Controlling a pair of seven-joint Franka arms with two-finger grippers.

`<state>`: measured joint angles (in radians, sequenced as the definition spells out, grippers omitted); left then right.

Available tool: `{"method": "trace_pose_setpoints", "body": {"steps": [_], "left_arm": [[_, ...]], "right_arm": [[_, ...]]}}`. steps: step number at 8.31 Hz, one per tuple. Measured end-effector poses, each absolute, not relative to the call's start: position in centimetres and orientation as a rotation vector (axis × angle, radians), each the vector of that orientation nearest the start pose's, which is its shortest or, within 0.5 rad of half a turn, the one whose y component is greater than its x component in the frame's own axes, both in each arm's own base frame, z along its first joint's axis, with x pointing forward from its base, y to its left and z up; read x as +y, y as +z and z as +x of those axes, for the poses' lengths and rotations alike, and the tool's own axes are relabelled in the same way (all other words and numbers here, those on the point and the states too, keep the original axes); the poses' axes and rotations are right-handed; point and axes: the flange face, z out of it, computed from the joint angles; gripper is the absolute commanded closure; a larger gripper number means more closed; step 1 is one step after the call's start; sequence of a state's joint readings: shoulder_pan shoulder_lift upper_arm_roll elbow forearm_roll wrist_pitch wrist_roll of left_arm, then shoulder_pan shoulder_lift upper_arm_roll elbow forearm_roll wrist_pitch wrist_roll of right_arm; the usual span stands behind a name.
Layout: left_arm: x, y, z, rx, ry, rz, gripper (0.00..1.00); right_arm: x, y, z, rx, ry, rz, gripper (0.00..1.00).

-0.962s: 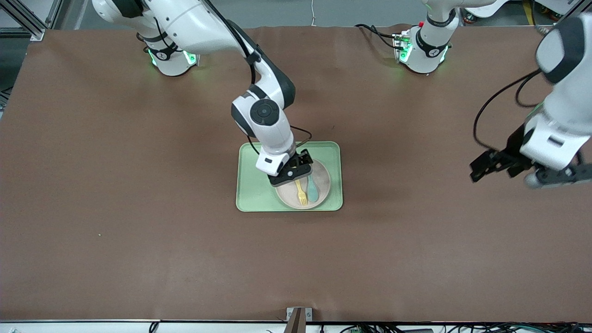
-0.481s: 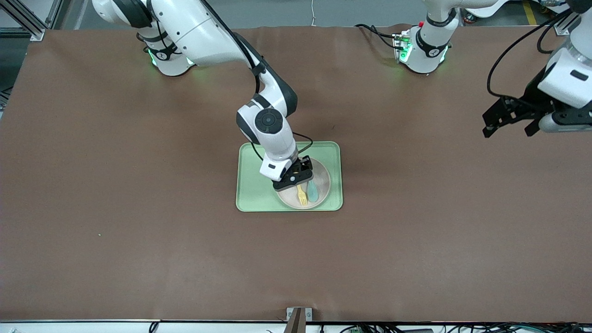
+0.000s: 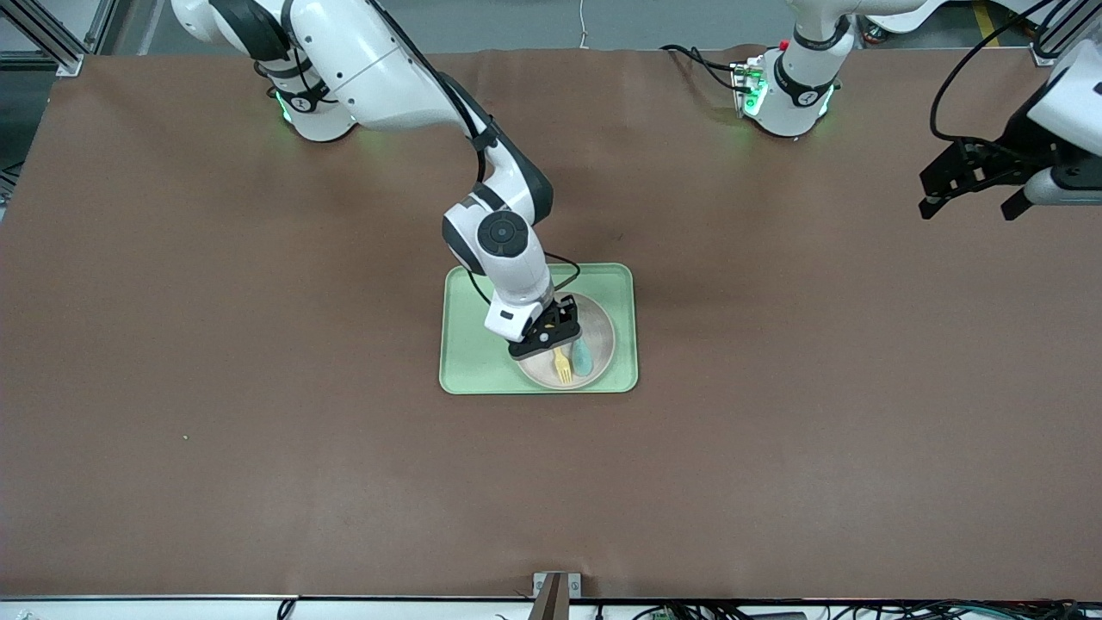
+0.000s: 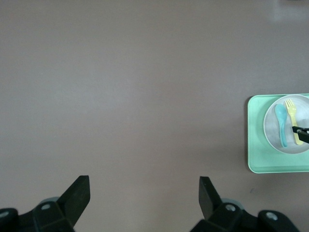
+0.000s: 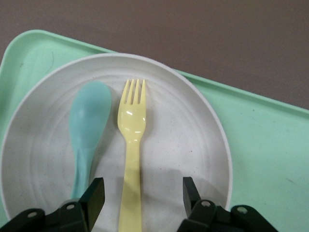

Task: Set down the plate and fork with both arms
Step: 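Lift the yellow fork out of the plate with the right gripper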

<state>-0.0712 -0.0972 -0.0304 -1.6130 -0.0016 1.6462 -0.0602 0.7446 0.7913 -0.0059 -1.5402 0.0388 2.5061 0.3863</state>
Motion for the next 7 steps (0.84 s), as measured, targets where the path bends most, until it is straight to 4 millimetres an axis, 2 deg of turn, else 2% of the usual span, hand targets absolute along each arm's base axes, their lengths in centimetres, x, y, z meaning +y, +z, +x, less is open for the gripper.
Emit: {"method": "trace_pose_setpoints", "body": {"steps": [1, 3, 5, 7], "left_arm": [[-4.9, 66.6, 53.3, 0.067, -0.214, -3.142, 0.01], [-4.8, 65.8, 54.3, 0.075, -0.194, -3.143, 0.01], [-4.7, 65.4, 54.7, 0.119, -0.183, -3.110, 0.01], [-4.6, 65.1, 55.0, 0.118, -0.176, -3.106, 0.01]], "right_arm": [[48.6, 19.7, 53.4, -0.490, -0.199, -2.988, 0.30], [48.6, 19.2, 53.3, -0.492, -0.191, -2.992, 0.40], [48.8, 19.0, 53.1, -0.464, -0.185, -2.997, 0.61], [49.2, 18.9, 52.7, -0.449, -0.183, -2.998, 0.76]]}}
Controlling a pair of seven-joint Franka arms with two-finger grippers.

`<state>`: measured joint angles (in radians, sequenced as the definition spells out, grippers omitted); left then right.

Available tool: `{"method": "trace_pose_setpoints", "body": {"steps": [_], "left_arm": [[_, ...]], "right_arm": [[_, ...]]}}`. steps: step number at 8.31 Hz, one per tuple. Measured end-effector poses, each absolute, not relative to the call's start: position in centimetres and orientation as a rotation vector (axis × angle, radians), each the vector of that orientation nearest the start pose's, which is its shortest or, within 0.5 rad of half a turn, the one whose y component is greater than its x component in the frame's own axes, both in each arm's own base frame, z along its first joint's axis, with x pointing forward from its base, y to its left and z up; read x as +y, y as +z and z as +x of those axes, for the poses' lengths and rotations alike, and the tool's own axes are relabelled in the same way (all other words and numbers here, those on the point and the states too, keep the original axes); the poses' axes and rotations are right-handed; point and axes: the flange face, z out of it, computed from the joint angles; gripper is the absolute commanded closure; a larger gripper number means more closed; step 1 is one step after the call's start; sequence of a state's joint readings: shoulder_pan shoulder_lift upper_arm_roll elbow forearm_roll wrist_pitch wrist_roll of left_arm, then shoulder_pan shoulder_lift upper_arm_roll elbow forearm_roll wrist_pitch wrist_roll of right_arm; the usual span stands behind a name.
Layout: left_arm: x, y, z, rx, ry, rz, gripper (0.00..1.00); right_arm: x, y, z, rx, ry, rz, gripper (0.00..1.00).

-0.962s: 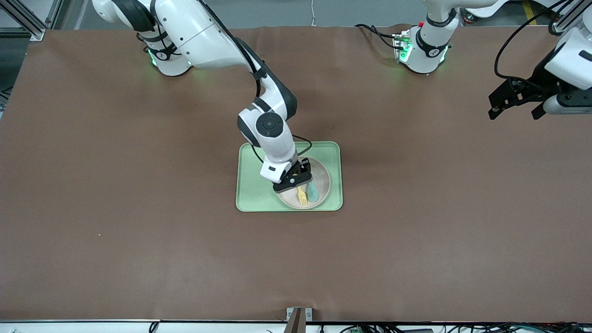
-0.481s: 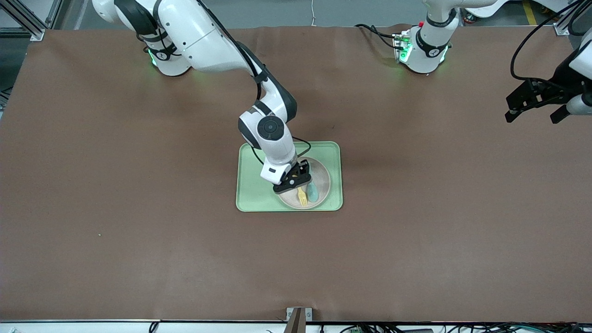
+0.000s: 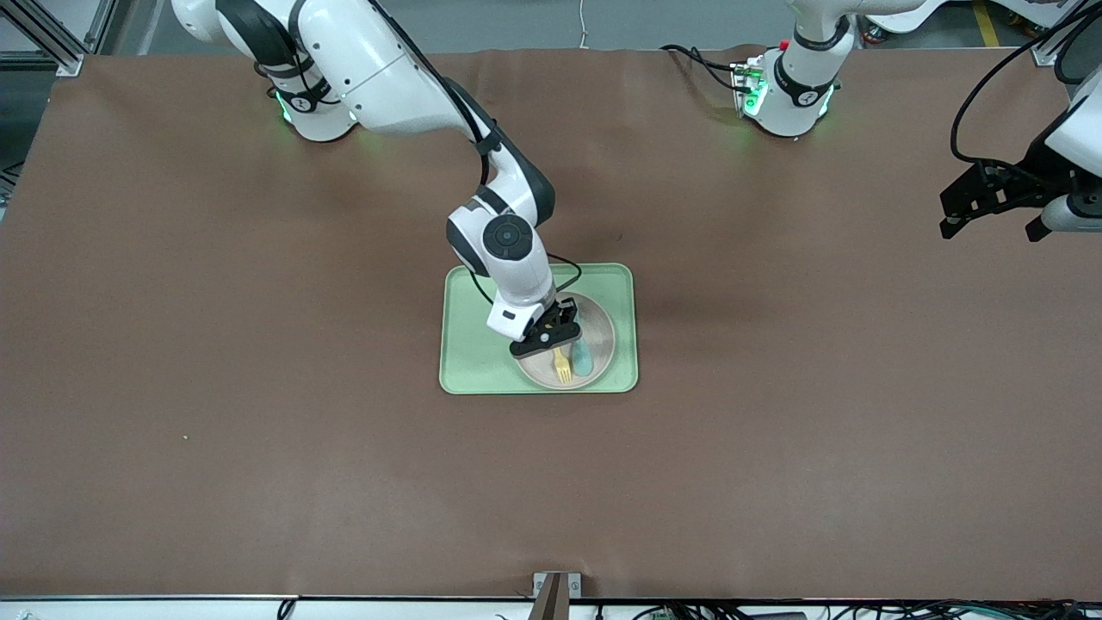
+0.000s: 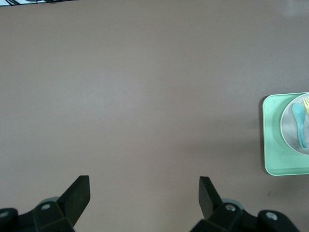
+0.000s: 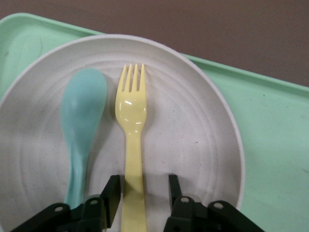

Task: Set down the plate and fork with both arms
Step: 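Lift the yellow fork out of the plate with the right gripper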

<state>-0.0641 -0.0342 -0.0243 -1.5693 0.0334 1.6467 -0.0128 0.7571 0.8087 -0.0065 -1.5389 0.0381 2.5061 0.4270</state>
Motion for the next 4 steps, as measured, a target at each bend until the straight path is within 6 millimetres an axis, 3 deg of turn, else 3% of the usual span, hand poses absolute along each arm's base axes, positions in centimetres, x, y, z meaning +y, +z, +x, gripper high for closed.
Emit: {"method": "trace_pose_setpoints", "body": {"steps": [4], "left_arm": [[-2.8, 65.4, 55.1, 0.109, -0.184, -3.102, 0.01]], "right_arm": [[49.5, 19.1, 52.5, -0.394, -0.191, -3.010, 0.89]]}}
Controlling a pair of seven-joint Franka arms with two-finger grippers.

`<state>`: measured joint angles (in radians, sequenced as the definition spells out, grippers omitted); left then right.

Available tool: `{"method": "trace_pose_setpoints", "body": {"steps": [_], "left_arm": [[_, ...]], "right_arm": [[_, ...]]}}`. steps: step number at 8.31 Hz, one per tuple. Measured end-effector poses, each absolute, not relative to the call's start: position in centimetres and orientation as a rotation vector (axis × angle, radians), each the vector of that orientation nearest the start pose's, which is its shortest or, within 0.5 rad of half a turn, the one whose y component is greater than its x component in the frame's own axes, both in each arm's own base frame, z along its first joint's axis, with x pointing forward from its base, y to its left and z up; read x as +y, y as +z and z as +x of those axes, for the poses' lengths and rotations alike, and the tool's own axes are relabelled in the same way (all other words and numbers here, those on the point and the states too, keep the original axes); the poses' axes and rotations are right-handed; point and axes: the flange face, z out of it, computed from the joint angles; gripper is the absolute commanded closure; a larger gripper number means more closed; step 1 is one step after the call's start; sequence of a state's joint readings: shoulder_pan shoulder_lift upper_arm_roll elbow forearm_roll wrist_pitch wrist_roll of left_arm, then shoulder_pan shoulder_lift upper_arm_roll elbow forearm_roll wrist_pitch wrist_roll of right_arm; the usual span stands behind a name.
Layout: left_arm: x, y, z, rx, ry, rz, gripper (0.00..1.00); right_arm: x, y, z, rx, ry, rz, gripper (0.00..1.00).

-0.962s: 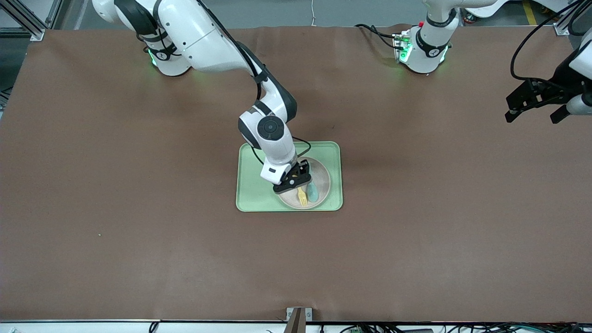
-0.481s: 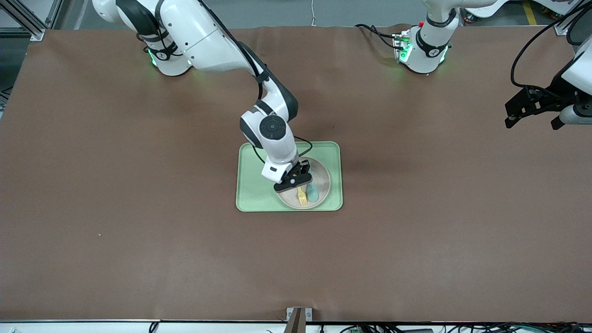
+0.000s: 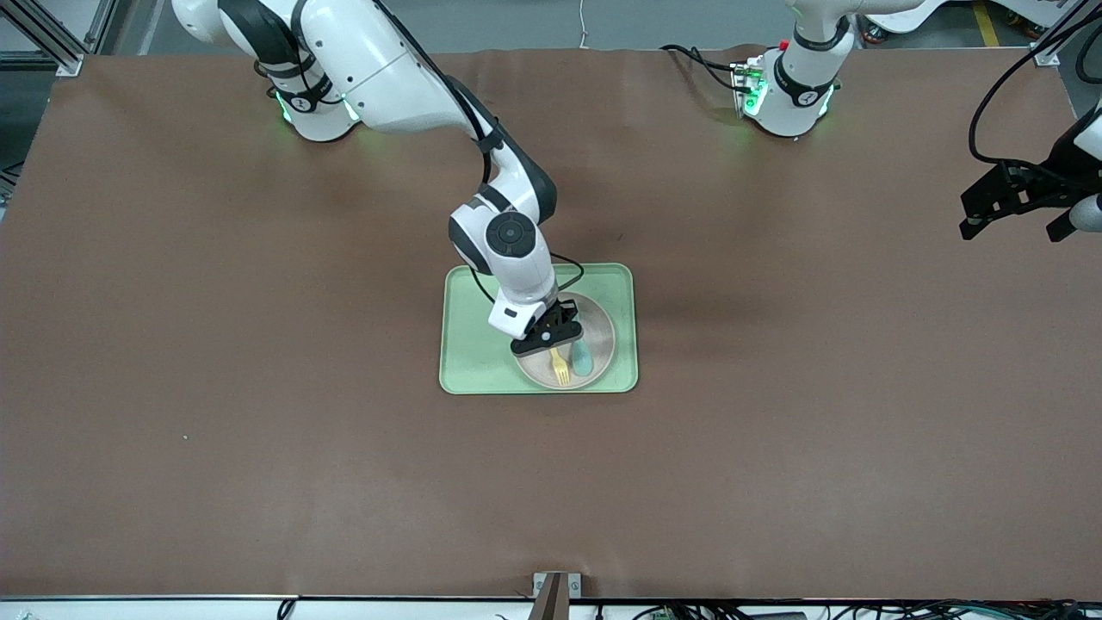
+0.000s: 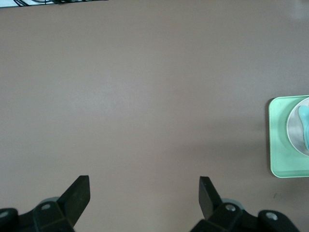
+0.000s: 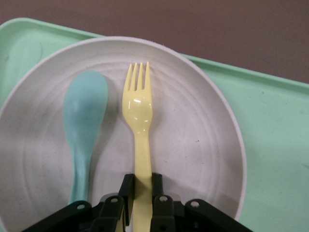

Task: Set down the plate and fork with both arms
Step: 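Lift the yellow fork out of the plate with the right gripper, then lower the fork onto the tray beside the plate and open the right gripper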

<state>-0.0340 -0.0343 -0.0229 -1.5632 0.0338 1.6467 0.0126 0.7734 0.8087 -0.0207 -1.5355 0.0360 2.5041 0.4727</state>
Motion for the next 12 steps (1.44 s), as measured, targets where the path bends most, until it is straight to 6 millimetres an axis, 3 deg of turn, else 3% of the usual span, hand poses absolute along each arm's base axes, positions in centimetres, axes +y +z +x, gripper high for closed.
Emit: {"method": "trace_pose_setpoints", "body": {"steps": [4, 7, 8, 9, 11, 12], "left_arm": [[-3.1, 65.5, 55.1, 0.104, -0.187, -3.106, 0.01], [-3.5, 65.5, 55.1, 0.114, -0.189, -3.106, 0.01], [-3.5, 65.5, 55.1, 0.114, -0.186, -3.107, 0.01], [-3.6, 65.4, 55.1, 0.114, -0.185, -3.107, 0.01], [-3.7, 65.6, 55.1, 0.117, -0.191, -3.106, 0.01], [-3.9, 65.8, 55.0, 0.123, -0.197, -3.106, 0.01]], "right_arm": [[50.2, 20.2, 52.1, -0.264, -0.121, -3.053, 0.95], [49.2, 26.3, 52.4, -0.182, -0.014, -3.117, 0.97], [47.5, 28.4, 53.2, -0.127, 0.011, -3.134, 0.97], [44.7, 29.2, 54.8, -0.026, 0.042, -3.124, 0.97], [38.6, 27.2, 57.5, 0.171, 0.123, -3.101, 0.97], [37.4, 25.6, 57.5, 0.201, 0.111, -3.095, 0.97]]}}
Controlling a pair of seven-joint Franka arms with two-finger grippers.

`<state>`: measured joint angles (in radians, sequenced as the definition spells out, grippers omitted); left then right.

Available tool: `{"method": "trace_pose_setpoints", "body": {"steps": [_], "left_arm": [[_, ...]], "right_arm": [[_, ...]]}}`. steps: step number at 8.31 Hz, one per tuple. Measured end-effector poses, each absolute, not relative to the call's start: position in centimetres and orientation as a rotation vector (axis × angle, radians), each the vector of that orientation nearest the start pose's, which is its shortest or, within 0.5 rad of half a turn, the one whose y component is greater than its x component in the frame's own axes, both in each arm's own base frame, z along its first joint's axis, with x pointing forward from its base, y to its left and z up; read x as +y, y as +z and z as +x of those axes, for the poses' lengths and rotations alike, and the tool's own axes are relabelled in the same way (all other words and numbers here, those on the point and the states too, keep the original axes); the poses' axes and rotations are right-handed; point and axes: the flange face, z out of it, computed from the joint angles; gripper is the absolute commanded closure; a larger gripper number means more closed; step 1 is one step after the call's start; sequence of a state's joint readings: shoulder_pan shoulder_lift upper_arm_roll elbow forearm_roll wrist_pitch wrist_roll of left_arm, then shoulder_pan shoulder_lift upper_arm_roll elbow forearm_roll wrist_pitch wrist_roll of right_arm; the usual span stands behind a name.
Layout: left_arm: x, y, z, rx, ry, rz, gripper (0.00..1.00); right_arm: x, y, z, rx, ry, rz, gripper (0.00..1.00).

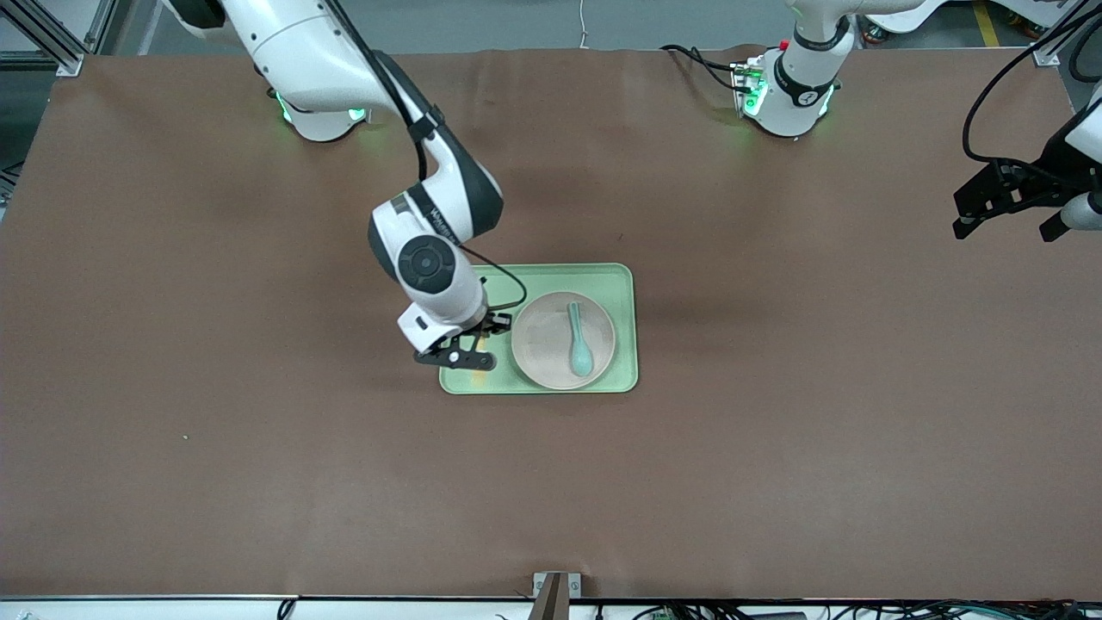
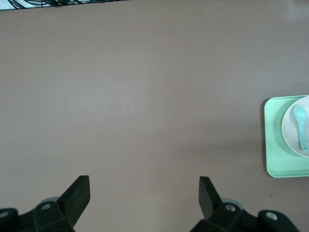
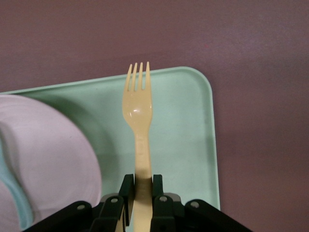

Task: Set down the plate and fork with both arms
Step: 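Lower the fork onto the tray beside the plate and open the right gripper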

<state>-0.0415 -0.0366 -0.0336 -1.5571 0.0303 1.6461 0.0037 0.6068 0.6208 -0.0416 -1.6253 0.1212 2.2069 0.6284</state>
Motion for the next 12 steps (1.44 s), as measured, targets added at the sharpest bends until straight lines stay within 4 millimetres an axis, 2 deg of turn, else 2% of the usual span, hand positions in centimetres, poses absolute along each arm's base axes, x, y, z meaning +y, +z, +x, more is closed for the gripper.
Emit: {"method": "trace_pose_setpoints", "body": {"steps": [2, 3, 4, 5, 7, 9, 10, 11, 12], "left_arm": [[-4.3, 66.2, 54.7, 0.134, -0.207, -3.105, 0.01], [-4.2, 66.2, 54.7, 0.136, -0.208, -3.105, 0.01], [-4.2, 66.2, 54.7, 0.136, -0.208, -3.105, 0.01], [-4.2, 66.2, 54.7, 0.137, -0.207, -3.105, 0.01], [-4.4, 66.2, 54.7, 0.141, -0.208, -3.105, 0.01], [-4.5, 66.2, 54.7, 0.143, -0.207, -3.105, 0.01], [-4.5, 66.2, 54.7, 0.142, -0.207, -3.115, 0.01], [-4.6, 66.2, 54.7, 0.139, -0.206, -3.130, 0.01], [-4.5, 66.2, 54.7, 0.135, -0.205, -3.135, 0.01]], "right_arm": [[37.0, 22.1, 55.7, 0.201, 0.084, -3.086, 0.97], [36.8, 21.3, 55.1, 0.201, 0.091, -3.089, 0.96], [36.8, 21.3, 55.1, 0.203, 0.092, -3.089, 0.87], [36.9, 21.4, 55.1, 0.203, 0.081, -3.084, 0.73], [37.4, 21.4, 54.9, 0.194, 0.066, -3.074, 0.66], [37.4, 20.6, 54.1, 0.189, 0.093, -3.084, 0.34], [37.3, 20.2, 53.8, 0.188, 0.104, -3.089, 0.27], [37.2, 20.8, 54.0, 0.191, 0.096, -3.086, 0.27], [36.7, 22.9, 54.6, 0.207, 0.069, -3.074, 0.25]]}}
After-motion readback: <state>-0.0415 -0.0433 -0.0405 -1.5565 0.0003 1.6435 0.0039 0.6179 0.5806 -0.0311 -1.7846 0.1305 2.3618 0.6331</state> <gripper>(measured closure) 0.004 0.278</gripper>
